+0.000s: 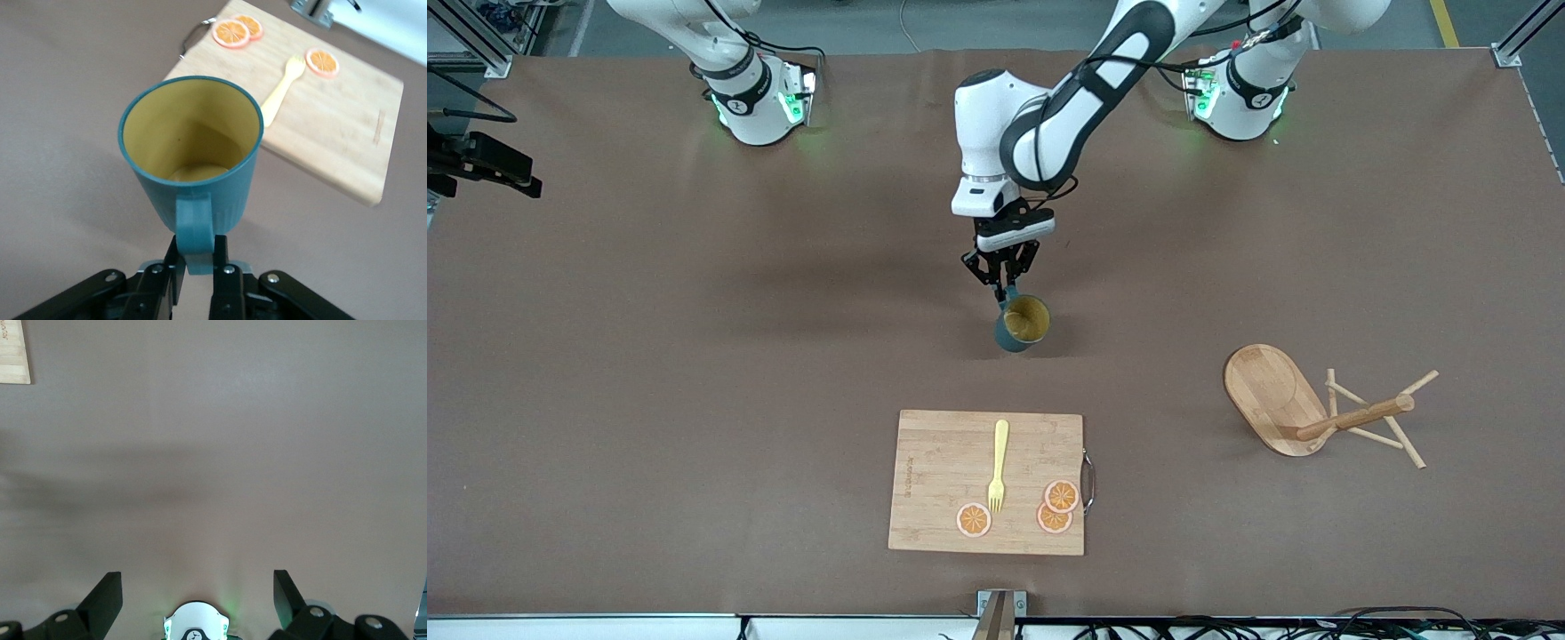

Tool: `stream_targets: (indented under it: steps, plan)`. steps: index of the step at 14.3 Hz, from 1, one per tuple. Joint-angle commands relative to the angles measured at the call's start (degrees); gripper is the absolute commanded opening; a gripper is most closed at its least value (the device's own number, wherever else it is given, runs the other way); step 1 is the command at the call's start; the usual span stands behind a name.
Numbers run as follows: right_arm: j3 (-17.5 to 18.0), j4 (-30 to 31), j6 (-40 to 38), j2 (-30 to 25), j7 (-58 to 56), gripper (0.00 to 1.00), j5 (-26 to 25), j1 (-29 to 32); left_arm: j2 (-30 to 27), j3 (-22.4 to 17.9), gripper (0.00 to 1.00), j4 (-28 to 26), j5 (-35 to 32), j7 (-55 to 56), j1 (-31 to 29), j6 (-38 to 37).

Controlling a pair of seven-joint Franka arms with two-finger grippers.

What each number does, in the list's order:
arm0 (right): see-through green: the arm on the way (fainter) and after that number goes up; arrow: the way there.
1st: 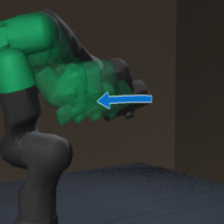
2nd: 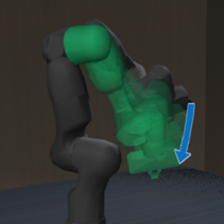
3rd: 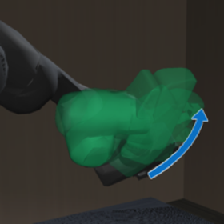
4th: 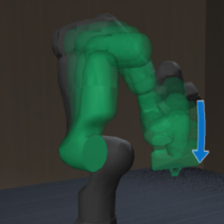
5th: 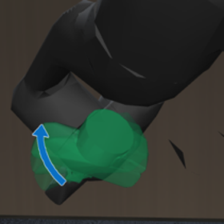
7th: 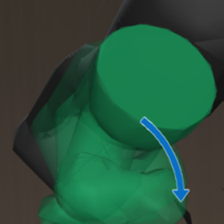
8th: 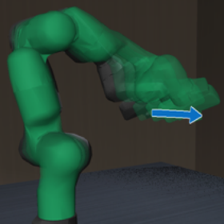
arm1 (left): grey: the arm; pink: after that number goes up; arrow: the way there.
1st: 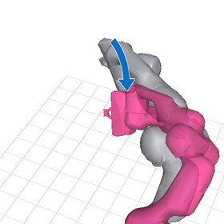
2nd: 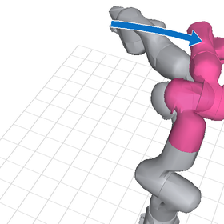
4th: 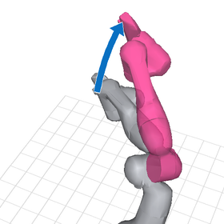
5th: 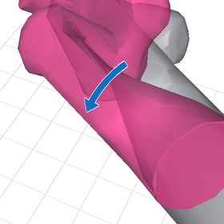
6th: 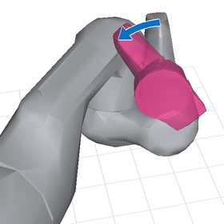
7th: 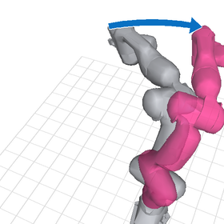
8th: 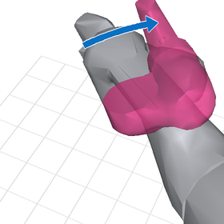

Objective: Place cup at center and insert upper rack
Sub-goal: 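Lift the mug with the left gripper and carry it to the mug tree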

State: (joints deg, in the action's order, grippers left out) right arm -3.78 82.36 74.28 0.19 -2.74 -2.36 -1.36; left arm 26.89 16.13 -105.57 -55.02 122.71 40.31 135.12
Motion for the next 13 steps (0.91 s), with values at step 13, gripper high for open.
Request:
stream_targets:
  steps: [13]
  plan:
    - [0.5,2.2,0.7,-1.3,-0.6,1.00,-0.5,0.9,-12.0,0.1,0.00,10.9,64.3,-47.9,-29.1,-14.0]
